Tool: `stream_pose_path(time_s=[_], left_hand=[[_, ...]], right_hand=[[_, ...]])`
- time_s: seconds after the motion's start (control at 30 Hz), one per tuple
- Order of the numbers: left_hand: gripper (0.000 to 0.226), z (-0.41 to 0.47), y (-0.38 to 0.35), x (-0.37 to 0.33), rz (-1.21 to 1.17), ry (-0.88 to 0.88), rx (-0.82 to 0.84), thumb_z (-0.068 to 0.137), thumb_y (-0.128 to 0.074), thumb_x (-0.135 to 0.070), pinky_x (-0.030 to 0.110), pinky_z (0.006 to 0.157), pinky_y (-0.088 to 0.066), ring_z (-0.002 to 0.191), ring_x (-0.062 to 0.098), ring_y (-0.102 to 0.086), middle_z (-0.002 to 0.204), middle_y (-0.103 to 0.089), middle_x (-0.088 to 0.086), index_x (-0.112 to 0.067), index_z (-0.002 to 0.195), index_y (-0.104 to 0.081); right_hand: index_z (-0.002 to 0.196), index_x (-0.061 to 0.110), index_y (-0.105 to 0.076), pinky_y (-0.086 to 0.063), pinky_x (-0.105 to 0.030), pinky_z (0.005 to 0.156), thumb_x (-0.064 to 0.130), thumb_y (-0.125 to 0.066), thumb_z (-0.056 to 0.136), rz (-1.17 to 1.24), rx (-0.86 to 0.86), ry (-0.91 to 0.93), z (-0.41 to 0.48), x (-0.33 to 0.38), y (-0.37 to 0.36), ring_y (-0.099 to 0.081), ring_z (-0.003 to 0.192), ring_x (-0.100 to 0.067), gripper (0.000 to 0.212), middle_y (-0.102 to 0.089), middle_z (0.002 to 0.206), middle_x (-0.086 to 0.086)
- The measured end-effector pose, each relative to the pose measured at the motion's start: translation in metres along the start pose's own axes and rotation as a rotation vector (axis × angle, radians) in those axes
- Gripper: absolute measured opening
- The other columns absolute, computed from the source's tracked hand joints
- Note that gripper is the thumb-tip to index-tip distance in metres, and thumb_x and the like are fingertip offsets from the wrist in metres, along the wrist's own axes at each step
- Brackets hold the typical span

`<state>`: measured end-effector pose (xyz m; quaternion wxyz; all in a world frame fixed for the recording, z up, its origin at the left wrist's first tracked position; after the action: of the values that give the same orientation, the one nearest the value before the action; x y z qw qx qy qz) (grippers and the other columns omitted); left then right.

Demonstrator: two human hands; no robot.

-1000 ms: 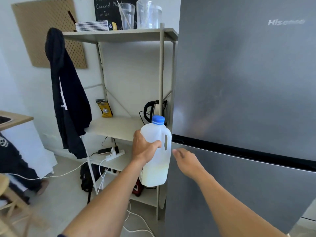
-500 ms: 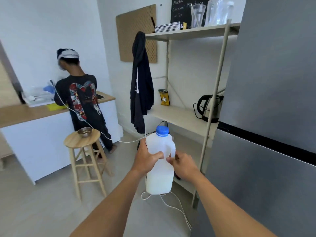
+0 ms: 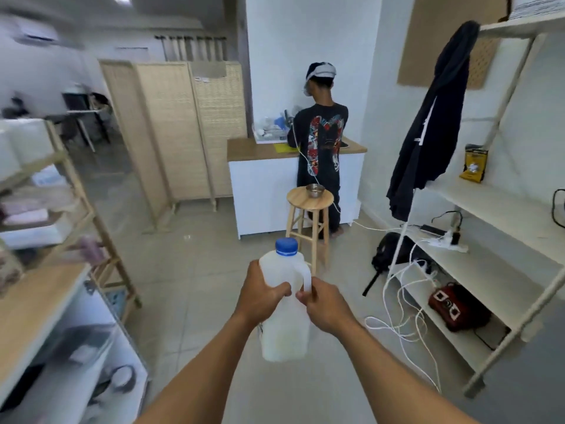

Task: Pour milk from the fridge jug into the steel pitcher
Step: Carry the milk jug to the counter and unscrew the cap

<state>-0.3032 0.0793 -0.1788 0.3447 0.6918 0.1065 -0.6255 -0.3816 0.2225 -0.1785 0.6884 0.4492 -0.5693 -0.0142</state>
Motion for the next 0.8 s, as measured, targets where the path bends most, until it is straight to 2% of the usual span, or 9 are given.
stream_pose_path(time_s=[0.07, 0.2, 0.33, 0.43, 0.57, 0.7, 0.8], left_hand=[[0.082, -0.013, 0.043, 0.011, 0.006, -0.002, -0.073, 0.052, -0.070, -0.037, 0.052, 0.088, -0.057, 0.104, 0.027, -0.063, 0.117, -0.058, 0.007, -0.017, 0.127, -0.042], [0.072, -0.048, 0.132, 0.038, 0.016, 0.005, -0.188, 0.056, -0.071, -0.029, 0.058, 0.082, -0.056, 0.100, 0.036, -0.065, 0.112, -0.063, 0.018, -0.004, 0.121, -0.052], [0.074, -0.103, 0.219, 0.065, 0.013, 0.029, -0.342, 0.058, -0.071, -0.031, 0.051, 0.084, -0.057, 0.101, 0.028, -0.065, 0.114, -0.063, 0.010, -0.010, 0.126, -0.051], [0.079, -0.148, 0.283, 0.083, 0.032, 0.061, -0.456, 0.058, -0.071, -0.034, 0.044, 0.087, -0.056, 0.105, 0.022, -0.061, 0.117, -0.057, 0.004, -0.016, 0.129, -0.043], [0.078, -0.210, 0.365, 0.101, 0.091, 0.125, -0.567, 0.055, -0.070, -0.040, 0.052, 0.085, -0.055, 0.103, 0.028, -0.063, 0.116, -0.060, 0.010, -0.013, 0.125, -0.048], [0.077, -0.285, 0.427, 0.124, 0.103, 0.222, -0.741, 0.056, -0.071, -0.041, 0.051, 0.090, -0.053, 0.108, 0.027, -0.058, 0.119, -0.054, 0.007, -0.018, 0.123, -0.041], [0.074, -0.326, 0.453, 0.140, 0.095, 0.274, -0.827, 0.056, -0.070, -0.041, 0.052, 0.090, -0.052, 0.107, 0.027, -0.057, 0.116, -0.052, 0.007, -0.018, 0.120, -0.041]], right_hand=[[0.096, 0.022, -0.062, -0.048, -0.030, 0.068, 0.029, -0.054, 0.092, -0.006, 0.033, 0.053, -0.003, 0.029, -0.032, -0.061, 0.083, -0.019, 0.011, -0.067, 0.094, 0.001], [0.093, 0.022, -0.060, -0.054, -0.037, 0.077, 0.031, -0.054, 0.092, -0.043, 0.128, 0.148, -0.017, 0.092, -0.097, -0.062, 0.083, -0.018, 0.012, -0.067, 0.092, 0.003], [0.089, 0.025, -0.060, -0.054, -0.034, 0.074, 0.030, -0.054, 0.091, -0.071, 0.220, 0.246, -0.047, 0.158, -0.165, -0.062, 0.082, -0.016, 0.008, -0.066, 0.089, 0.008], [0.079, 0.028, -0.056, -0.047, -0.028, 0.066, 0.027, -0.054, 0.091, -0.060, 0.293, 0.336, -0.080, 0.205, -0.217, -0.061, 0.079, -0.016, 0.012, -0.065, 0.084, 0.008], [0.095, 0.022, -0.063, -0.051, -0.032, 0.074, 0.027, -0.054, 0.092, -0.017, 0.387, 0.420, -0.126, 0.262, -0.282, -0.063, 0.086, -0.018, 0.011, -0.068, 0.093, 0.004], [0.097, 0.022, -0.063, -0.052, -0.033, 0.077, 0.028, -0.054, 0.093, 0.003, 0.515, 0.536, -0.178, 0.310, -0.345, -0.062, 0.088, -0.018, 0.012, -0.068, 0.095, 0.002], [0.099, 0.020, -0.061, -0.052, -0.040, 0.082, 0.032, -0.052, 0.094, -0.037, 0.610, 0.598, -0.207, 0.330, -0.378, -0.061, 0.090, -0.020, 0.016, -0.067, 0.096, 0.000]])
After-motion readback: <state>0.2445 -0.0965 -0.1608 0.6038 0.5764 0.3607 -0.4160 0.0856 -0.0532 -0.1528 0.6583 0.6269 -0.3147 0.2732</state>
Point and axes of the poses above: each hand's wrist, its own z-axis towards the middle knuckle, its own y-axis out of the back of the hand, x = y × z, the point moved 2 cm from there along z, towards the middle knuckle
